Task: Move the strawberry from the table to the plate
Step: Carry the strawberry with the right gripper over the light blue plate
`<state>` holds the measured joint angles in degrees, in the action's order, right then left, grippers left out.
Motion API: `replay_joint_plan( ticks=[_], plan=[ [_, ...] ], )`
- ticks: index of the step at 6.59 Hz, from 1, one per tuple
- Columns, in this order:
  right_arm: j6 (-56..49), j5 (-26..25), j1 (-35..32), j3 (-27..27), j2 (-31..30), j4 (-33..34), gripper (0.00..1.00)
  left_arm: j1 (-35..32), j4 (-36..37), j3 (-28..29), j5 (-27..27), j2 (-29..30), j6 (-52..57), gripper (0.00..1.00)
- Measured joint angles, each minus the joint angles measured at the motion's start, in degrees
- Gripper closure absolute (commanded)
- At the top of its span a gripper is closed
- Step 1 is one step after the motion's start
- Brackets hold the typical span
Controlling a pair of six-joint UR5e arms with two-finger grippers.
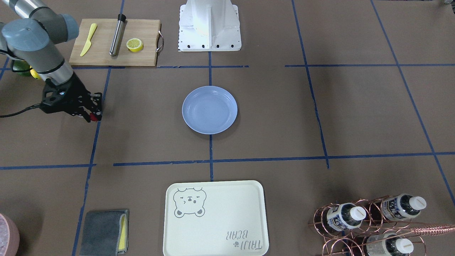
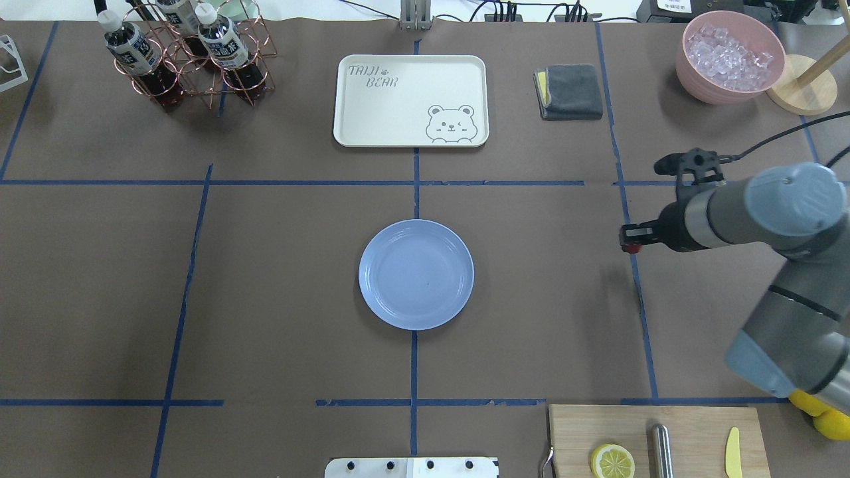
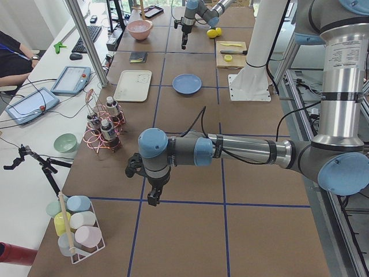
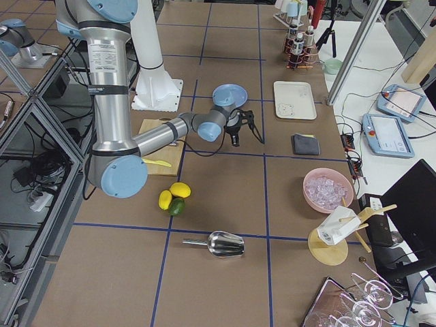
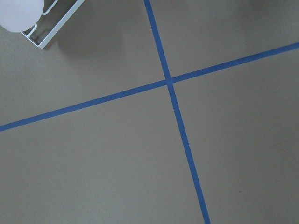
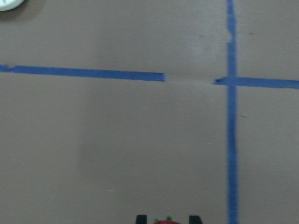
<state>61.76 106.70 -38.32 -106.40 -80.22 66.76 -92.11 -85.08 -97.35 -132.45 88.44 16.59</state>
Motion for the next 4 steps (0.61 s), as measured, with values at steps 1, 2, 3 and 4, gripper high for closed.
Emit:
replay_joint_plan(
  ticks=[1, 2, 3, 4],
  plan=[
    [5.26, -3.31, 4.29, -0.1, 9.89, 10.77, 1.0, 0.0, 0.0, -0.07, 0.0, 0.08, -0.04, 0.0],
    [10.18, -6.48, 8.22, 1.56, 18.75, 18.41, 1.0, 0.0, -0.02, -0.13, 0.0, 0.15, -0.04, 0.0],
    [13.96, -8.82, 10.87, 5.89, 26.15, 21.92, 1.0, 0.0, -0.04, -0.45, 0.0, 0.18, -0.02, 0.0],
    [16.56, -10.73, 12.86, 12.15, 32.32, 23.09, 1.0, 0.0, -0.02, -0.91, 0.0, 0.17, -0.04, 0.0]
  ],
)
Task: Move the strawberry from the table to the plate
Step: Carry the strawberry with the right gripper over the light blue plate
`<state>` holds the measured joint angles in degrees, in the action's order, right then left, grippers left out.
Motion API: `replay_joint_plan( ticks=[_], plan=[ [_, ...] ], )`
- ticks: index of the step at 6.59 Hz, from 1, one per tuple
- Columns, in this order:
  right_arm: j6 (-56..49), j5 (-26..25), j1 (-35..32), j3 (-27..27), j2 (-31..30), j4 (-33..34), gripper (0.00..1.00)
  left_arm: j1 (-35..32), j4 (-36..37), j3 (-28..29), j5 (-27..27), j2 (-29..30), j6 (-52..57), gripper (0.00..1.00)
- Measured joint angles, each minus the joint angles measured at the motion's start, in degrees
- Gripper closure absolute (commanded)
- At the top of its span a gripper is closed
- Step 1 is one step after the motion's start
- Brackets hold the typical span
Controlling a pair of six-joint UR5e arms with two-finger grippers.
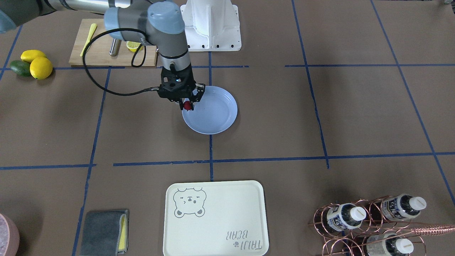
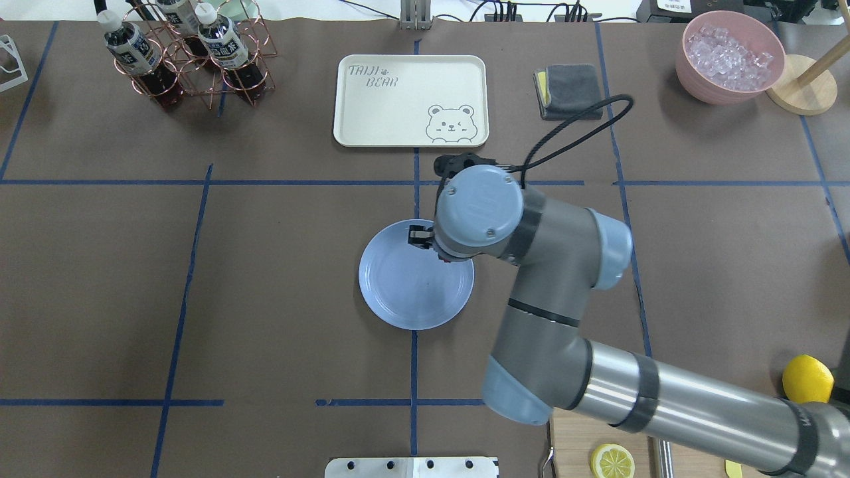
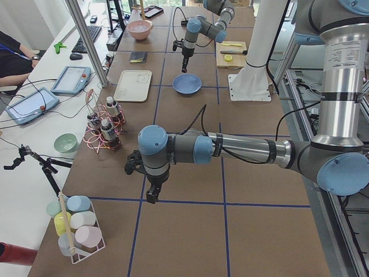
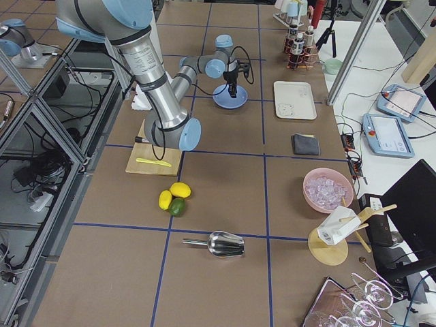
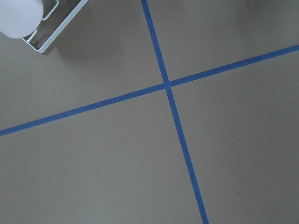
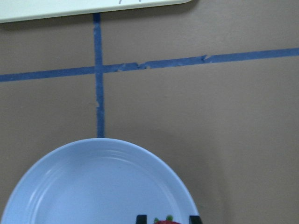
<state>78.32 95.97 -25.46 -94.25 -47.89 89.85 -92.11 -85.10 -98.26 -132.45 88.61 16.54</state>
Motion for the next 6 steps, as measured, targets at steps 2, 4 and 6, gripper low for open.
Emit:
replay_joint_plan(
  ticks=[2, 4, 6],
  plan=[
    [2.21, -2.68, 3.08, 6.21, 4.7, 0.23, 1.0, 0.0, 0.02, -0.22, -0.68, -0.01, -0.04, 0.0],
    [2.74, -4.11, 4.31, 8.14, 5.76, 0.24, 1.0, 0.0, 0.02, -0.26, -1.46, -0.02, -0.1, 0.0],
    [2.74, -5.74, 4.42, 9.87, 5.98, 0.24, 1.0, 0.0, 0.02, -0.26, -1.57, 0.04, -0.11, 0.0]
  ],
)
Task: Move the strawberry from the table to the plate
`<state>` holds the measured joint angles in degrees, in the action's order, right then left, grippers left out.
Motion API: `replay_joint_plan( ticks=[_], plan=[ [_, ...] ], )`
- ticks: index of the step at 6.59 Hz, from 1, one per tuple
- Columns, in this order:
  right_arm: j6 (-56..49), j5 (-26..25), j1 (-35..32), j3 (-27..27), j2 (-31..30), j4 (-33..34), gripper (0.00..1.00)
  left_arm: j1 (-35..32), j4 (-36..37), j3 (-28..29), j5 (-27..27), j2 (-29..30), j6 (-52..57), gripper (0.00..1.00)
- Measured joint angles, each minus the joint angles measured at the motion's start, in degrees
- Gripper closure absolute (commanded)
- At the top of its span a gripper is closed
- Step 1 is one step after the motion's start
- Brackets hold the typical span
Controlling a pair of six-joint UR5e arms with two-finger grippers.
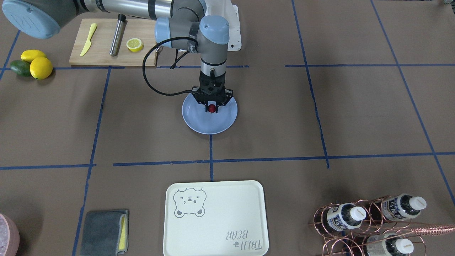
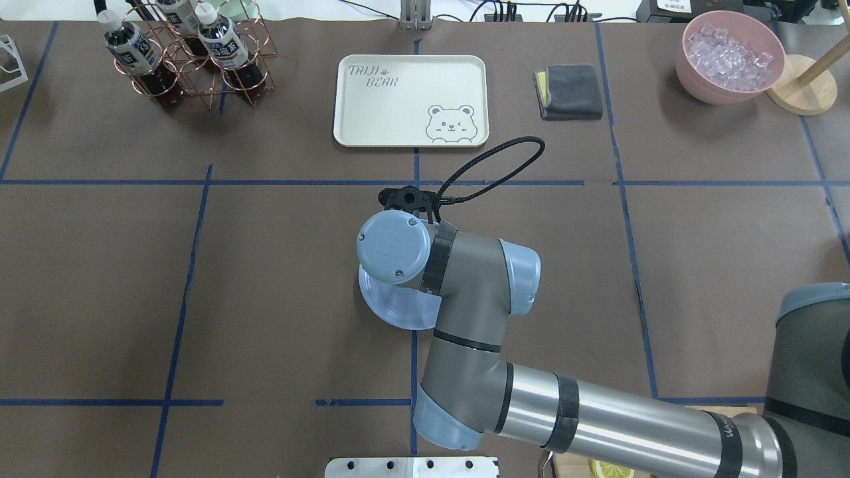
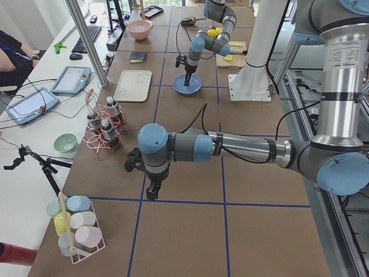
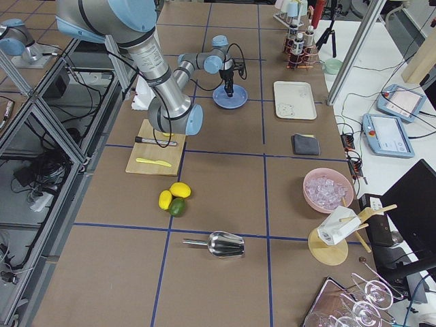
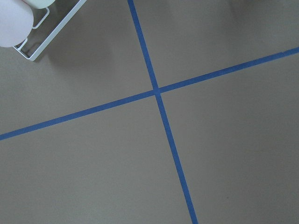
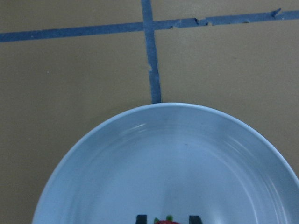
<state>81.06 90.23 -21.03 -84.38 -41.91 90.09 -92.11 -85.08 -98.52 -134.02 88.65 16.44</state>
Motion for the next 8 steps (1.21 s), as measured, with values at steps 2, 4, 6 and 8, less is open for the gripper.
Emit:
replay_joint_plan(
  ticks=[2, 4, 6, 8],
  plan=[
    [-0.46, -0.64, 0.03, 0.85, 0.03, -0.01, 0.06, 0.0, 0.0, -0.06, -0.01, 0.02, 0.04, 0.0],
    [-0.55, -0.67, 0.15, 0.92, 0.06, 0.0, 0.0, 0.0, 0.0, -0.07, -0.01, 0.03, 0.0, 0.0],
    [-3.06, 0.47, -1.45, -0.41, -0.14, 0.22, 0.0, 0.0, 0.0, -0.01, -0.01, 0.03, 0.02, 0.0],
    [-12.92, 8.37, -9.96, -3.13, -3.38, 0.13, 0.0, 0.0, 0.12, 0.01, 0.05, 0.03, 0.06, 0.0]
  ],
)
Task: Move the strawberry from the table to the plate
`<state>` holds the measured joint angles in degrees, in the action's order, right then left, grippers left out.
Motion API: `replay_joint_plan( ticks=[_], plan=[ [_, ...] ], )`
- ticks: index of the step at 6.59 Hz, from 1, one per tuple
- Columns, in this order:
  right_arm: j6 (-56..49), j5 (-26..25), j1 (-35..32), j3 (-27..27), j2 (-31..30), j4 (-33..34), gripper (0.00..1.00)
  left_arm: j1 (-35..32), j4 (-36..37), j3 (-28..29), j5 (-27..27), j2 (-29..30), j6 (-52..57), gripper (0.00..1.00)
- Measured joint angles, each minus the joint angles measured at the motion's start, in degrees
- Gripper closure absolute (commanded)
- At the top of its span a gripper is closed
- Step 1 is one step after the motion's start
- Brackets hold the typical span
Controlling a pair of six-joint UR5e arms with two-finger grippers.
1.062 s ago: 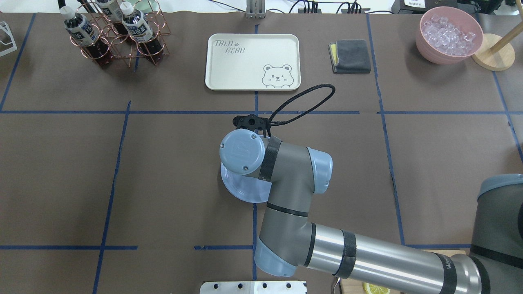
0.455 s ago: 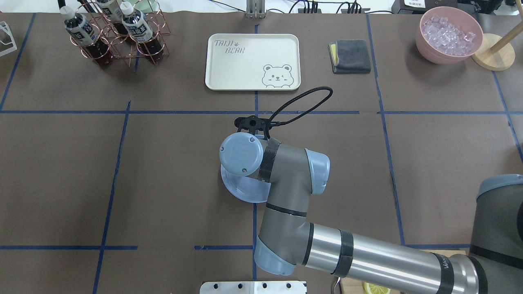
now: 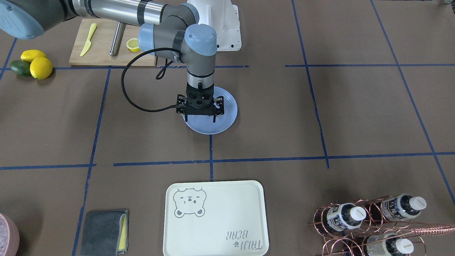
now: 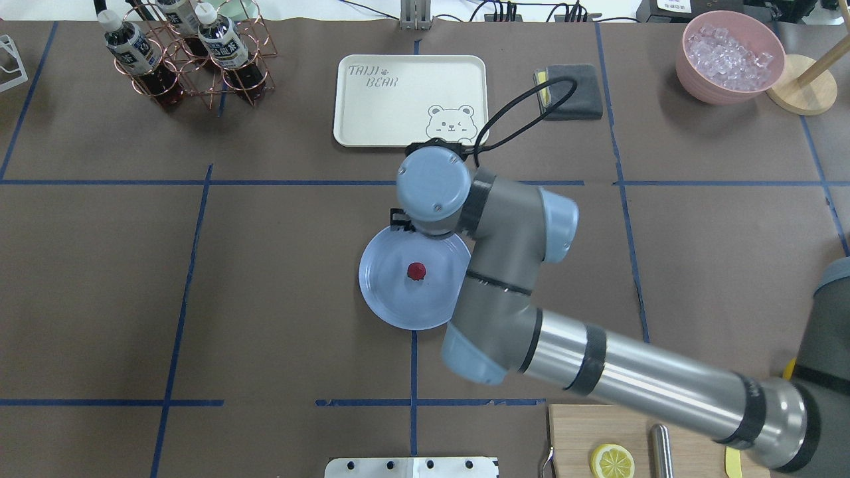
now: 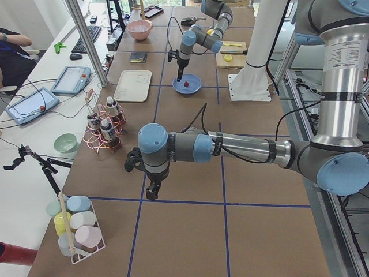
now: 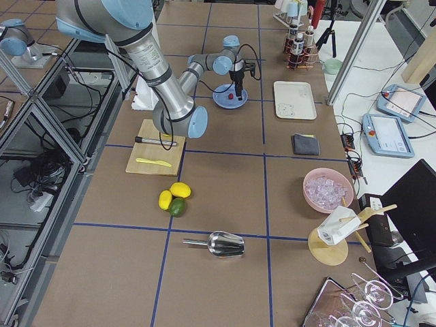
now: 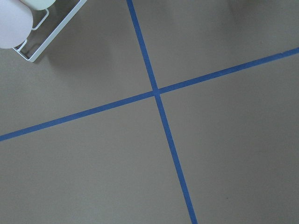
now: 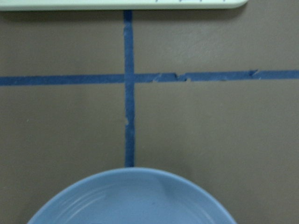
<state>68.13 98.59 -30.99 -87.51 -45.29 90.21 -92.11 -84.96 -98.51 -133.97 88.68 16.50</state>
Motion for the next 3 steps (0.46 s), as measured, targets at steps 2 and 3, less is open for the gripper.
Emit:
replay_joint_plan(
  ticks=[2, 3],
  plan=[
    [-17.11, 12.95, -13.47, -8.28, -10.43, 0.02, 0.0, 0.0, 0.12, 0.26, 0.15, -0.11, -0.03, 0.0],
    [-28.53, 19.0, -21.19, -11.7, -17.18, 0.1, 0.0, 0.0, 0.14, 0.44, 0.35, -0.21, 0.0, 0.0]
  ],
)
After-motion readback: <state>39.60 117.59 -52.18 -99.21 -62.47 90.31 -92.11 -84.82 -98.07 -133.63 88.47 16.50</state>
